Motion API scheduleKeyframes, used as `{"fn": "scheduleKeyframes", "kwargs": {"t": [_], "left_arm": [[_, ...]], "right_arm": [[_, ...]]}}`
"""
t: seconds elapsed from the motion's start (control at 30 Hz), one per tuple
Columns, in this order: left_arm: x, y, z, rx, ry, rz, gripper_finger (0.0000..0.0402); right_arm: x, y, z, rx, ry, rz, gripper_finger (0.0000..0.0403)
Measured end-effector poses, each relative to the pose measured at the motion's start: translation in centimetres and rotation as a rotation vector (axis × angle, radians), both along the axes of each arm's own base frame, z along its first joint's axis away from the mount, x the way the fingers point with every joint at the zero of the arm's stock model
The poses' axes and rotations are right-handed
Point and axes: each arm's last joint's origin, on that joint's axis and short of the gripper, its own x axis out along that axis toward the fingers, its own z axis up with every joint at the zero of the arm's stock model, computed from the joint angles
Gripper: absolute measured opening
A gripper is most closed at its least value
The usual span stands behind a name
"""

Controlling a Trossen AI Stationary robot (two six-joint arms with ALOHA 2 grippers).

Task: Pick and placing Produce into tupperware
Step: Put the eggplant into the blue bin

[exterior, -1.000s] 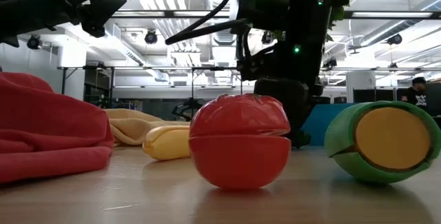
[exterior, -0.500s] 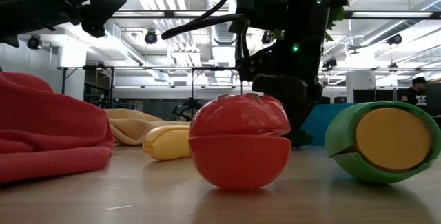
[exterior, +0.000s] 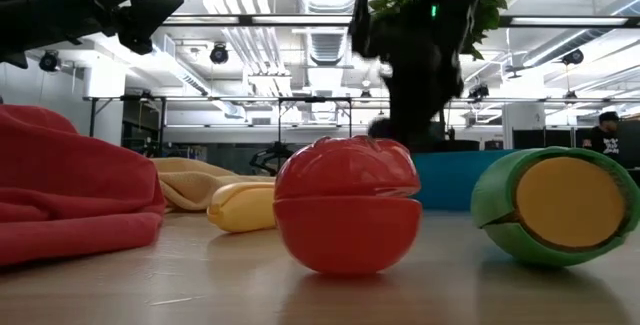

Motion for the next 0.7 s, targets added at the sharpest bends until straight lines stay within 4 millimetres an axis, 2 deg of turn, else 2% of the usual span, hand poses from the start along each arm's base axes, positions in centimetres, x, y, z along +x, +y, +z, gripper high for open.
{"fn": "scheduleKeyframes", "kwargs": {"t": [0.23, 0.37, 0.5, 0.7], "left_arm": [[0.0, 0.0, 0.0, 0.0, 0.0, 0.0, 0.0235], [0.0, 0.0, 0.0, 0.0, 0.002, -0.001, 0.0235], [0.0, 0.0, 0.0, -0.001, 0.002, 0.0, 0.0235], [0.0, 0.0, -0.1, -0.001, 0.004, 0.0, 0.0235]], "right_arm": [[-2.9, -1.9, 4.5, -0.115, -0.036, -0.059, 0.0113], [-4.6, -2.9, 5.8, -0.125, -0.009, -0.09, 0.0113], [-5.9, -3.6, 5.8, -0.133, 0.038, -0.124, 0.0113], [-7.6, -4.1, 3.4, -0.139, 0.129, -0.167, 0.0113]]}}
